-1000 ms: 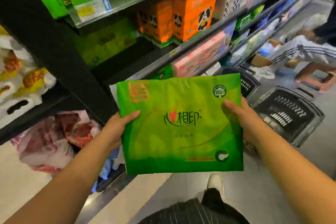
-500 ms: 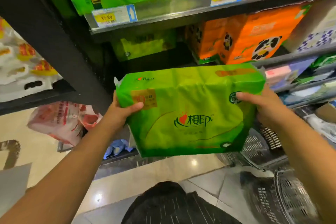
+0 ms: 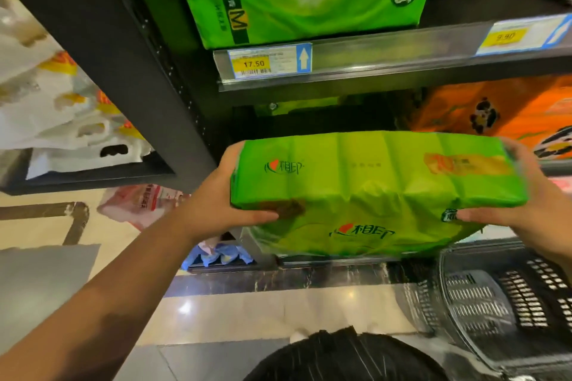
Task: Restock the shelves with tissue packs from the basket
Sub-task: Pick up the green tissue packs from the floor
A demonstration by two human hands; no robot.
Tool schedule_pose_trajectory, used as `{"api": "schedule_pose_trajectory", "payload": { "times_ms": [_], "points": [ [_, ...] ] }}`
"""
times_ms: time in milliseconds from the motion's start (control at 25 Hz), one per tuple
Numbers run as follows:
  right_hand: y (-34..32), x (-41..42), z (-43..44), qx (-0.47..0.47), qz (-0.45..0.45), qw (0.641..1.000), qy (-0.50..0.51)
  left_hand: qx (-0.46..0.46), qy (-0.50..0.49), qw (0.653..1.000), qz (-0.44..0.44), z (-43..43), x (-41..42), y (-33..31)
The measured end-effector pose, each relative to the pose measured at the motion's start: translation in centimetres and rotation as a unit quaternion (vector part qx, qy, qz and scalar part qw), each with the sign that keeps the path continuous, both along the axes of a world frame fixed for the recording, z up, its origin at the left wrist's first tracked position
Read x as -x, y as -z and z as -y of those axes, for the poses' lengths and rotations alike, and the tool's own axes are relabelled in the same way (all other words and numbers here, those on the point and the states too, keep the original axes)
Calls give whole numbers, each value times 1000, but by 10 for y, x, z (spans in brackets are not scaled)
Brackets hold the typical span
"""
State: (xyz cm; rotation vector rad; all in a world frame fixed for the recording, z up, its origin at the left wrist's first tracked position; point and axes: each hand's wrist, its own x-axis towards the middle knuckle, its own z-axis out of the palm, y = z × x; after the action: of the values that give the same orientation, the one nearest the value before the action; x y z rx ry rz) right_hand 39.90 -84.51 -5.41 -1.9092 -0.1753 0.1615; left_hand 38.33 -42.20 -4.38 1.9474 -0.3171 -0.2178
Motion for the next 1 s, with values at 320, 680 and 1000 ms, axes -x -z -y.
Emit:
{"api": "schedule_pose_trajectory", "payload": {
  "times_ms": [320,680,1000],
  "points": [
    [-30,-13,-7,39,137,990,-14,-76,-66,986,129,10,20,-10],
    [-15,-49,1,13,215,975,-51,-89,-152,971,161,33,7,16],
    [10,-67,12,29,309,951,-11,-25,-172,959,225,47,-7,19]
  ]
}}
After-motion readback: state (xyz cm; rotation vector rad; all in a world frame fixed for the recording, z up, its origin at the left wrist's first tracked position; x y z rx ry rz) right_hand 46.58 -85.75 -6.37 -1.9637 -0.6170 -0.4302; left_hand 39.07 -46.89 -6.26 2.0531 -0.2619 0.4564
